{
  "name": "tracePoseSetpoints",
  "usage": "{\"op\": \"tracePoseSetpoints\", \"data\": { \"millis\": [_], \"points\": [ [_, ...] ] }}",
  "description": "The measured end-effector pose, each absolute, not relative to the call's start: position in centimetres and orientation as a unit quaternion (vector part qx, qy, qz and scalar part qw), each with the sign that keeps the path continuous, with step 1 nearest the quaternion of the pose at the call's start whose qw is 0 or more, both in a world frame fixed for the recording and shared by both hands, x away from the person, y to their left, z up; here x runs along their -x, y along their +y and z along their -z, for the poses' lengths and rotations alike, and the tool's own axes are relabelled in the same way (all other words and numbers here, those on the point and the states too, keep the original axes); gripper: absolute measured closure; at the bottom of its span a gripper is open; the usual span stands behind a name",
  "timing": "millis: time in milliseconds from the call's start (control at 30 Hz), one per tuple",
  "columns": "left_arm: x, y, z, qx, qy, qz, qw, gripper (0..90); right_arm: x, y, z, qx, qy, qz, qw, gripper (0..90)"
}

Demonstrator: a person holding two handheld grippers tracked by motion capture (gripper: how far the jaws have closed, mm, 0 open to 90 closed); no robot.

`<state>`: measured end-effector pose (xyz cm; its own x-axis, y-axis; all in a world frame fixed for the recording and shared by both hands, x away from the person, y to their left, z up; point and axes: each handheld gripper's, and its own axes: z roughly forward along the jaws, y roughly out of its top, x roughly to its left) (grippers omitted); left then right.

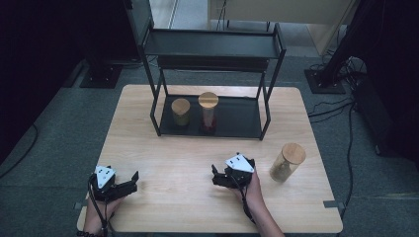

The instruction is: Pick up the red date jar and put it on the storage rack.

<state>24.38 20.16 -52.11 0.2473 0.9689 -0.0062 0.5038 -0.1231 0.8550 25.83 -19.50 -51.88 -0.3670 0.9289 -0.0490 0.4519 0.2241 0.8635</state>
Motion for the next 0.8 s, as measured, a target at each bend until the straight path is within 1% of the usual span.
{"op": "tracePoseSetpoints", "data": {
  "millis": [800],
  "points": [
    [-24.4,20.1,52.1,-0.689,0.535,-0.299,0.386,0.1,-22.8,-22.6,51.8,-0.491,0.713,-0.398,0.303,1.9]
  ]
}}
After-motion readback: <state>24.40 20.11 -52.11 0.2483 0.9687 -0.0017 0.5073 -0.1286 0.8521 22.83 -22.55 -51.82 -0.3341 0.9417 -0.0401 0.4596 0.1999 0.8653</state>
